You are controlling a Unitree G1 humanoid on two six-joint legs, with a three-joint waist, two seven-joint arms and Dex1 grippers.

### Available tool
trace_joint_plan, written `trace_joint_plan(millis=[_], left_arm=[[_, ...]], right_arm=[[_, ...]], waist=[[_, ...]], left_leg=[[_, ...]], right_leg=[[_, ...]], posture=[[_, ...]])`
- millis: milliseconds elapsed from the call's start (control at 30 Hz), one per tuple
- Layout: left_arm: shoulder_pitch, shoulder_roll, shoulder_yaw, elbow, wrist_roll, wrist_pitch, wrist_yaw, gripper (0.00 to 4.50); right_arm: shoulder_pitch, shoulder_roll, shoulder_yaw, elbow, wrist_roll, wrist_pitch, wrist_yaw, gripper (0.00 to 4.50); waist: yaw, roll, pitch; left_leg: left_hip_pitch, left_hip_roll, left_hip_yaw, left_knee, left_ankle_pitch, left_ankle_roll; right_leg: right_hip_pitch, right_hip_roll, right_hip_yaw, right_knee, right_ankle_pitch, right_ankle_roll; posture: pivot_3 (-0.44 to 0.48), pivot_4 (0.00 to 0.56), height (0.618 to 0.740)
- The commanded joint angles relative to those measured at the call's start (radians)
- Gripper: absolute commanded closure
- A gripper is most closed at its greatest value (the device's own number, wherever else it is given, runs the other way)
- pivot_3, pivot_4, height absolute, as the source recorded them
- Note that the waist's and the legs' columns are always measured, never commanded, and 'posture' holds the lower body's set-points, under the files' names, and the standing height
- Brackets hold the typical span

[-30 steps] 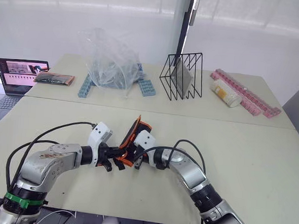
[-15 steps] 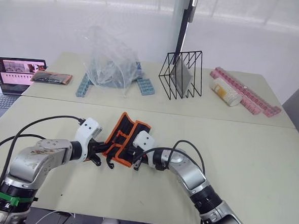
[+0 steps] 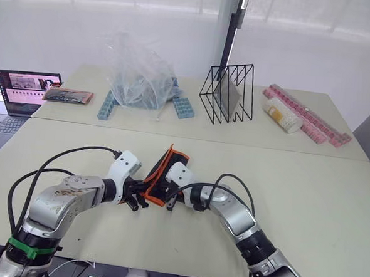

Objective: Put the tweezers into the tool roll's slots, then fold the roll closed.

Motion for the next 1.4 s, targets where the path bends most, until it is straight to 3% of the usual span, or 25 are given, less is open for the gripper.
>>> trace_joint_plan(millis=[33, 467, 800, 967, 1400], left_arm=[[-0.005, -0.052, -0.088, 0.000, -0.006, 0.009, -0.007, 4.45], [0.049, -0.116, -0.143, 0.051, 0.039, -0.018, -0.023, 4.45], [0.104, -0.172, -0.163, 0.182, 0.123, -0.141, -0.039, 4.45], [0.101, -0.187, -0.158, 0.177, 0.132, -0.136, -0.043, 4.45], [0.082, -0.181, -0.170, 0.186, 0.165, -0.140, -0.068, 4.45]], right_arm=[[0.038, -0.012, 0.030, 0.061, -0.033, 0.058, -0.003, 4.50], [0.042, -0.015, 0.020, 0.032, -0.026, 0.078, 0.004, 4.50], [0.055, -0.027, -0.001, -0.042, 0.005, 0.100, 0.029, 4.50], [0.059, -0.016, -0.034, -0.077, 0.020, 0.086, 0.016, 4.50], [0.077, -0.006, -0.041, -0.102, 0.028, 0.084, 0.027, 4.50]], waist=[[0.007, 0.001, 0.000], [0.016, 0.005, -0.006], [0.034, 0.019, -0.017], [0.035, 0.019, -0.017], [0.044, 0.018, -0.018]], left_leg=[[0.000, 0.000, 0.000, 0.000, 0.000, 0.000], [0.003, -0.004, -0.003, 0.001, 0.000, 0.000], [0.006, -0.016, -0.006, 0.000, 0.001, 0.002], [0.009, -0.020, -0.006, 0.000, 0.001, 0.002], [0.010, -0.018, -0.002, 0.000, 0.001, 0.002]], right_leg=[[0.000, 0.000, 0.000, 0.000, 0.000, 0.000], [0.002, -0.002, 0.000, -0.003, 0.000, 0.002], [0.010, -0.012, 0.000, -0.010, -0.003, 0.005], [0.018, -0.017, 0.000, -0.015, -0.007, 0.004], [0.014, -0.016, 0.004, -0.015, -0.007, 0.005]], posture=[[0.000, 0.150, 0.720], [0.000, 0.150, 0.720], [0.000, 0.150, 0.720], [0.000, 0.150, 0.720], [0.000, 0.150, 0.720]])
